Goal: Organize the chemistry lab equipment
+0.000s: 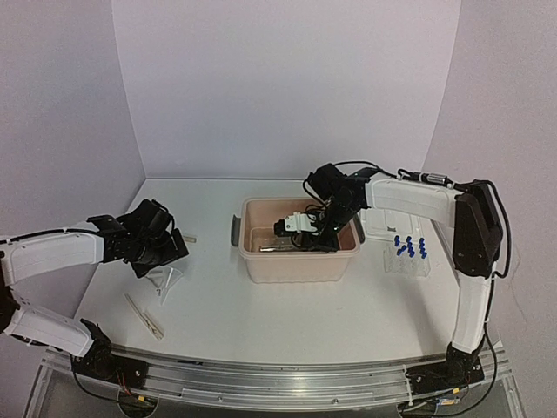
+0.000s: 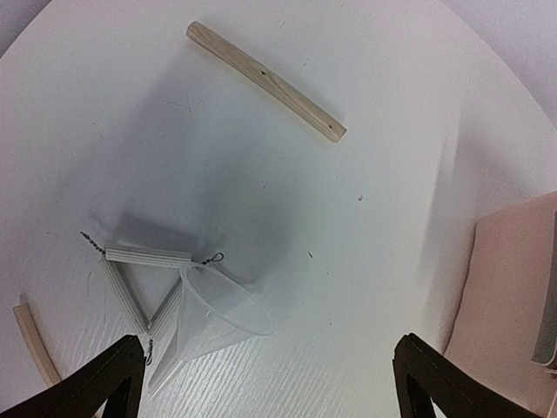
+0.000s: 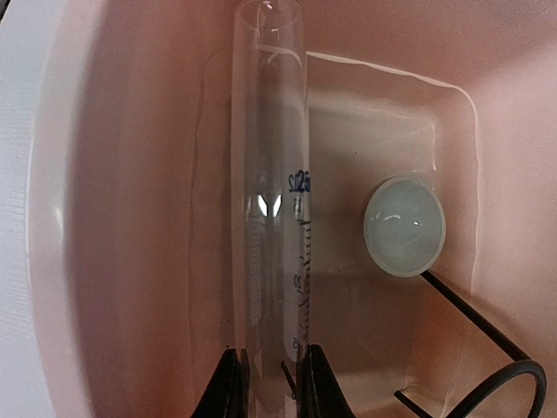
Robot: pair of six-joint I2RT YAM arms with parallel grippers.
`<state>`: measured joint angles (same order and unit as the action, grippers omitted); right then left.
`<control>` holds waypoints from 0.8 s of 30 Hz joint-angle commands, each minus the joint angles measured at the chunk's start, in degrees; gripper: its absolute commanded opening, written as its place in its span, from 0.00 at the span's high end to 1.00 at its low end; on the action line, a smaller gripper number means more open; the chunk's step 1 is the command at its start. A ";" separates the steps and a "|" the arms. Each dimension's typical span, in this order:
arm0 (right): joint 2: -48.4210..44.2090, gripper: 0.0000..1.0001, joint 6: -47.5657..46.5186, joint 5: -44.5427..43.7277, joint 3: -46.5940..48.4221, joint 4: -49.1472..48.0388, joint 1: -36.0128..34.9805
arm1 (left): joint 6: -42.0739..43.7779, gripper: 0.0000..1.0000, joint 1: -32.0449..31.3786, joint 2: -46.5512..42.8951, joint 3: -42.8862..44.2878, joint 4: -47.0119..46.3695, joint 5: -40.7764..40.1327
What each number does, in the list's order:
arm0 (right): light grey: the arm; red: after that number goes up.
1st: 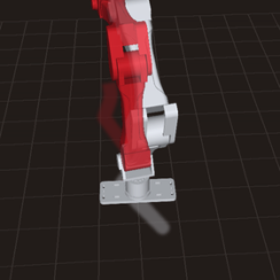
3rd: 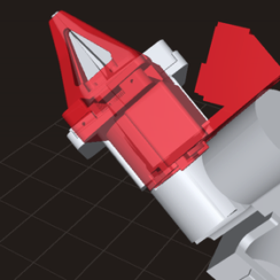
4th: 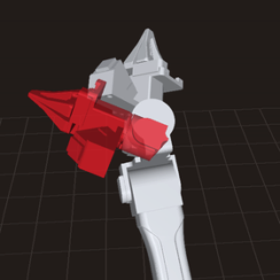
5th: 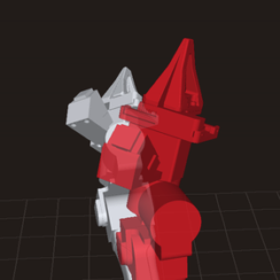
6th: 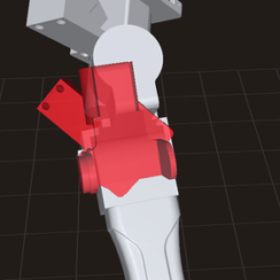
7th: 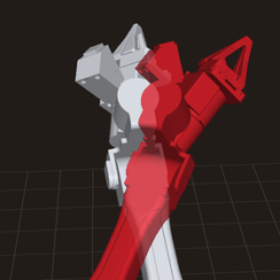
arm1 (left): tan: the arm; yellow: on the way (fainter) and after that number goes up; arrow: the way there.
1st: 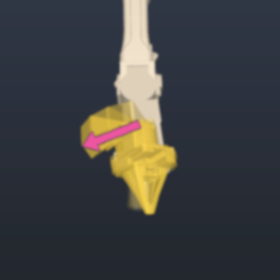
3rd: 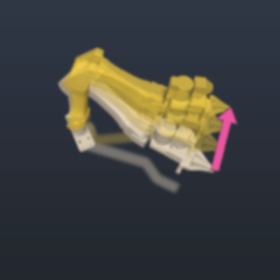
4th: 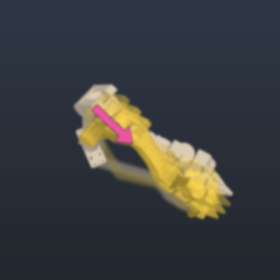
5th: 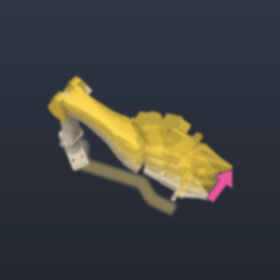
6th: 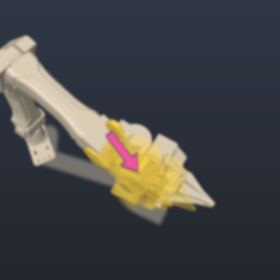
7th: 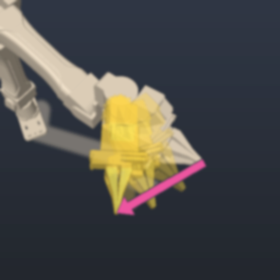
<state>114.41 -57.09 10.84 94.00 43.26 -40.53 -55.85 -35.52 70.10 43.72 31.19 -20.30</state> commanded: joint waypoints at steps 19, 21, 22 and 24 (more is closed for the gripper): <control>10.11 0.81 -6.66 -1.09 7.25 8.96 1.33 | -0.36 0.00 0.63 5.11 1.47 -3.43 0.83; 10.05 0.79 -6.94 -0.93 7.53 9.18 1.33 | -0.24 0.00 0.70 5.48 1.77 -3.44 0.79; 10.00 0.78 -7.02 -0.93 7.64 9.33 1.33 | -0.19 0.00 0.70 5.64 1.91 -3.43 0.75; 9.96 0.74 -7.19 -0.94 7.82 9.56 1.33 | -0.08 0.00 0.71 5.91 2.12 -3.38 0.77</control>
<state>121.16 -61.92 11.54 101.47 51.74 -39.77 -55.94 -35.18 75.31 43.73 29.32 -19.44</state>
